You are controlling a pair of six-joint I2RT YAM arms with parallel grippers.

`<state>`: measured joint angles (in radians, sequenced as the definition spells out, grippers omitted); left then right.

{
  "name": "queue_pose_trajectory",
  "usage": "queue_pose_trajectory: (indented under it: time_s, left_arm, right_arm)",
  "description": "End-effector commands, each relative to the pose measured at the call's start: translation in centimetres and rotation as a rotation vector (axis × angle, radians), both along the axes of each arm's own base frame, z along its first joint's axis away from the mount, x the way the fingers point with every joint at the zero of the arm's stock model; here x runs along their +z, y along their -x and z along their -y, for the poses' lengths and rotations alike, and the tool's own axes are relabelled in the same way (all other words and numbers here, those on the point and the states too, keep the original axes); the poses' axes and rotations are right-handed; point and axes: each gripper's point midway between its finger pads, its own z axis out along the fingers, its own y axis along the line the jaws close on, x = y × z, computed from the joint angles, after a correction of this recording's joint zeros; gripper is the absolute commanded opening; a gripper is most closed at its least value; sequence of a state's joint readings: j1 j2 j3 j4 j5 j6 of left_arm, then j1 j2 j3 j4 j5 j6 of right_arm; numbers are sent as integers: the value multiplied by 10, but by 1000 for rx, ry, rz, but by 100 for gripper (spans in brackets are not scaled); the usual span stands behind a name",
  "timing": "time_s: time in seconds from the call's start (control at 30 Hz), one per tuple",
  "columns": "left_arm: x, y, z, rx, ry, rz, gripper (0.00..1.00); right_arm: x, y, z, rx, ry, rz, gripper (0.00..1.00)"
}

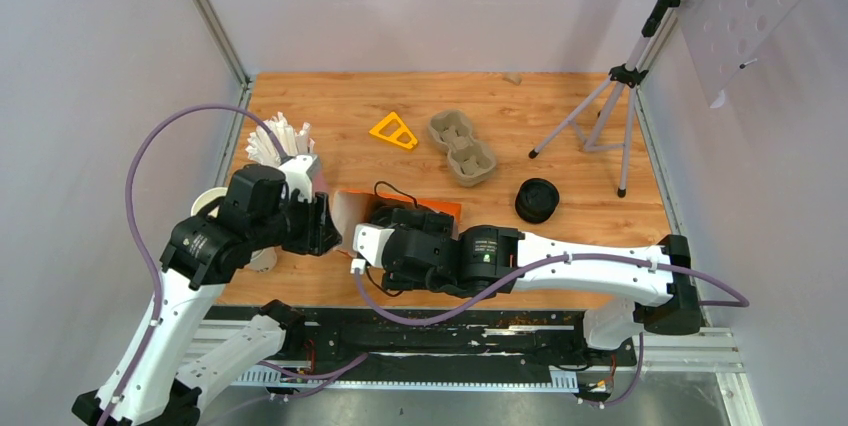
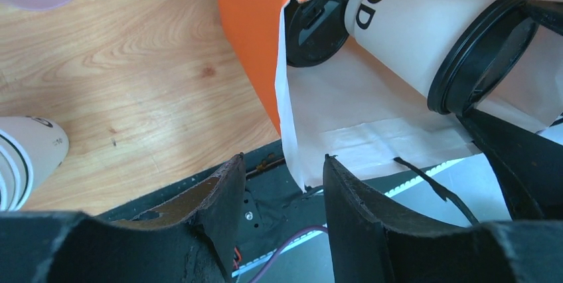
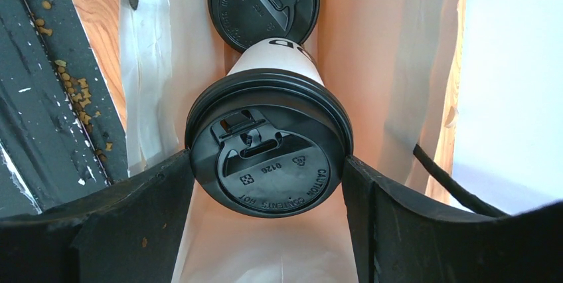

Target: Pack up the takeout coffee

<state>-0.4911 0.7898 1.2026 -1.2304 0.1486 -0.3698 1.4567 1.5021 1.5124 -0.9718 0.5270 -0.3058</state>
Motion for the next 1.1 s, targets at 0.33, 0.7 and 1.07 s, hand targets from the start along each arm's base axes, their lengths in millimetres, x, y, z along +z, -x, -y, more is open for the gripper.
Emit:
queue_pose_trajectory:
  time_s: [0.33, 0.7, 1.07]
  left_arm:
    - [12, -25, 19, -80, 62, 160, 41]
    - [5, -14, 21, -143, 78, 174, 16]
    - [0, -3, 36, -226, 167, 196, 12]
  right_arm:
    - [18, -13, 8, -49, 18, 113, 69]
    - [-1, -16, 7, -30, 96, 130, 69]
    - [-18, -16, 3, 14, 86, 116, 68]
